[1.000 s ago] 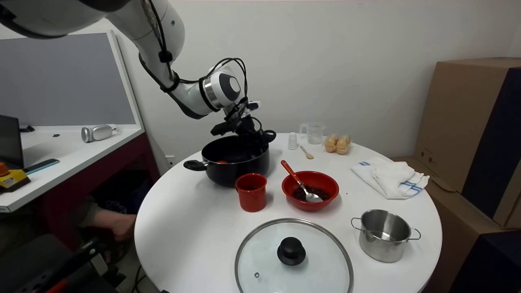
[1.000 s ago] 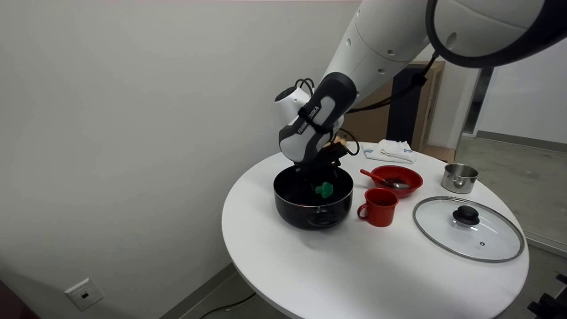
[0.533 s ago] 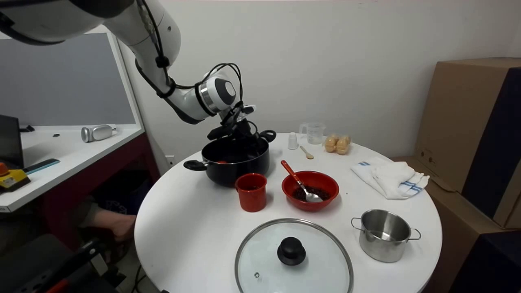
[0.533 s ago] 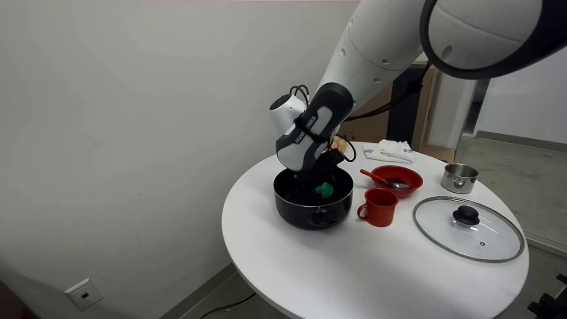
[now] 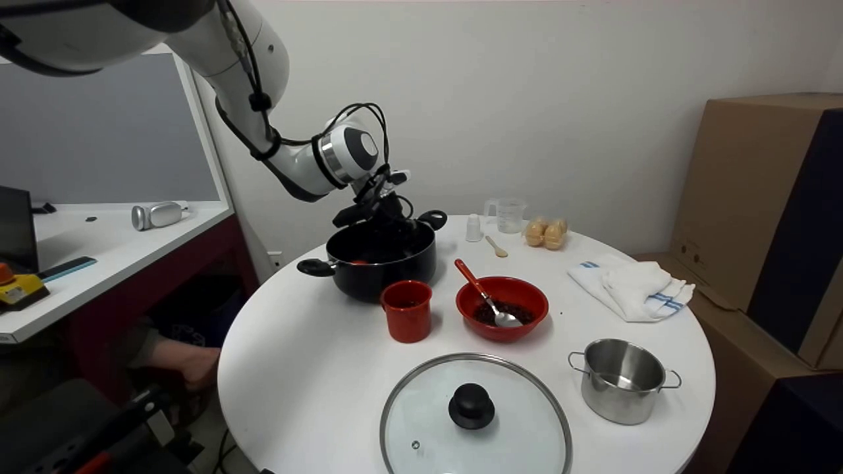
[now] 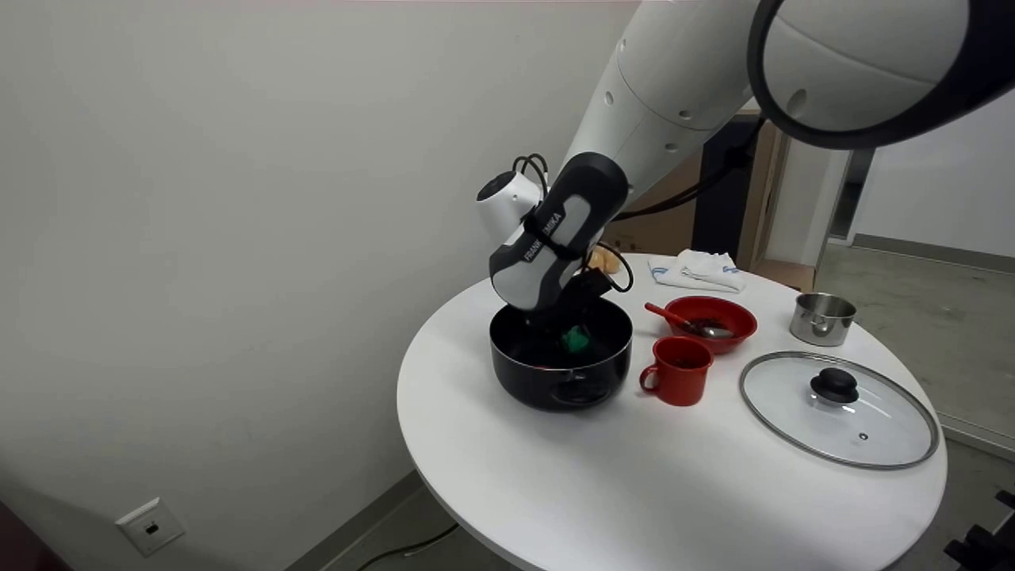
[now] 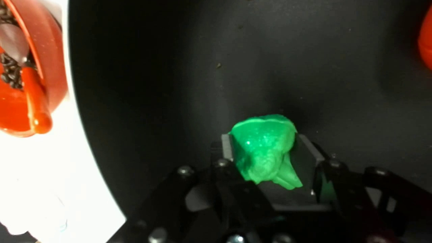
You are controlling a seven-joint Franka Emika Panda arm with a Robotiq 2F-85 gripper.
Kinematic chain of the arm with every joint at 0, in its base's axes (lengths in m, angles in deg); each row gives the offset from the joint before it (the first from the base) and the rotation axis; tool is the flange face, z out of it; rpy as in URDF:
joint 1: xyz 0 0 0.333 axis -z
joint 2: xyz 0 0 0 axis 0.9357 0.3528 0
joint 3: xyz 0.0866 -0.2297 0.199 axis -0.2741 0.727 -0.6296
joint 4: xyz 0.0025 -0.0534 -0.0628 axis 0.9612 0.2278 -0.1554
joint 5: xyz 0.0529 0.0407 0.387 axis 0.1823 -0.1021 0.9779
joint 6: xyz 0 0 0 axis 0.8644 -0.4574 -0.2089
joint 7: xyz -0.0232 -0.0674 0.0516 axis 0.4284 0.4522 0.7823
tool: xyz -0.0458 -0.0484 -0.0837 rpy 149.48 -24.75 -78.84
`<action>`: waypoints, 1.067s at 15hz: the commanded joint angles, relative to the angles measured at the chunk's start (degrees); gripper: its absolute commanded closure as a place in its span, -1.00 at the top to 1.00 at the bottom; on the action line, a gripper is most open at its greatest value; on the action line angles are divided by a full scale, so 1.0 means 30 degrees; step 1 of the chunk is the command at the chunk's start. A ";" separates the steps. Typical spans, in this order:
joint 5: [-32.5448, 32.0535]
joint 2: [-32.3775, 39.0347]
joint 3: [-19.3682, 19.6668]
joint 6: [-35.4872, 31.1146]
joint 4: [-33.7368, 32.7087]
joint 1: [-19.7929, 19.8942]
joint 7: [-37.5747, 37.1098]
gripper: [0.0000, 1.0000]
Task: Remove the lid from the black pot and set it on the table then pick up the orange and green objects from the pot and place them on the red plate
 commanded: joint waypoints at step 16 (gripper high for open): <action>0.1173 -0.6846 -0.0767 -0.0320 0.4071 0.1568 -0.0682 -0.59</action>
